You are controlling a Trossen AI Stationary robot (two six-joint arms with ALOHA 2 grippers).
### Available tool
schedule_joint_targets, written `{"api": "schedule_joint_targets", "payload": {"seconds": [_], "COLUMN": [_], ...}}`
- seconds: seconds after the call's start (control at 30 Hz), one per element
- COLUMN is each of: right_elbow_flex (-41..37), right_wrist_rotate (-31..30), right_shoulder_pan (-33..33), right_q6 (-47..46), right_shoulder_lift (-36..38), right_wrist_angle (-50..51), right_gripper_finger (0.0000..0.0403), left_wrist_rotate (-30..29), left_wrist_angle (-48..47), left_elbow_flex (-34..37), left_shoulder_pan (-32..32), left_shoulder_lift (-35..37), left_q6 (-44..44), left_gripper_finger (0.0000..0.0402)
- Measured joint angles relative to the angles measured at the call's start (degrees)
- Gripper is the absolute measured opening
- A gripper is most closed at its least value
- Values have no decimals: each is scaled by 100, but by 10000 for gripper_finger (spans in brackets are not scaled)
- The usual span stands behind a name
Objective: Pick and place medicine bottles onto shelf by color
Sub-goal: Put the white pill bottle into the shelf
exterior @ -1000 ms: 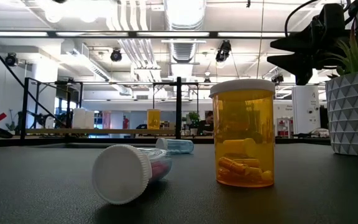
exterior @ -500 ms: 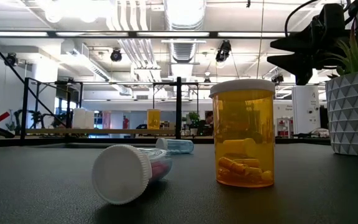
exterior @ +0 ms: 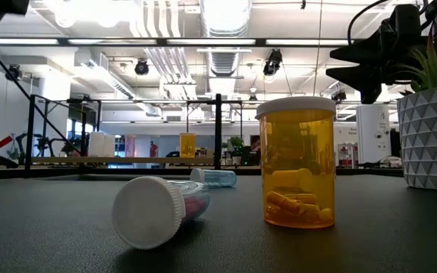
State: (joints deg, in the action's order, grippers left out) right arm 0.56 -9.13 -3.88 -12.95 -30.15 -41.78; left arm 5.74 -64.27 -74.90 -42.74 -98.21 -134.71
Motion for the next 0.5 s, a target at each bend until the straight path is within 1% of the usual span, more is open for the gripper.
{"api": "schedule_joint_targets", "payload": {"seconds": [0.3, 0.5], "right_elbow_flex": [0, 0], "right_wrist_rotate": [0, 1], "right_shoulder_pan": [-2, -1], "right_q6": [0, -4], "right_shoulder_lift": [0, 0], "right_wrist_angle": [0, 0], "right_gripper_finger": [226, 226], "left_wrist_rotate": [185, 214], "left_wrist_angle": [980, 1065], "left_elbow_flex": [629, 719], "left_shoulder_pan": [-2, -2], "left_shoulder_lift": [0, 0], "left_q6": [4, 29], "left_gripper_finger": [251, 250]}}
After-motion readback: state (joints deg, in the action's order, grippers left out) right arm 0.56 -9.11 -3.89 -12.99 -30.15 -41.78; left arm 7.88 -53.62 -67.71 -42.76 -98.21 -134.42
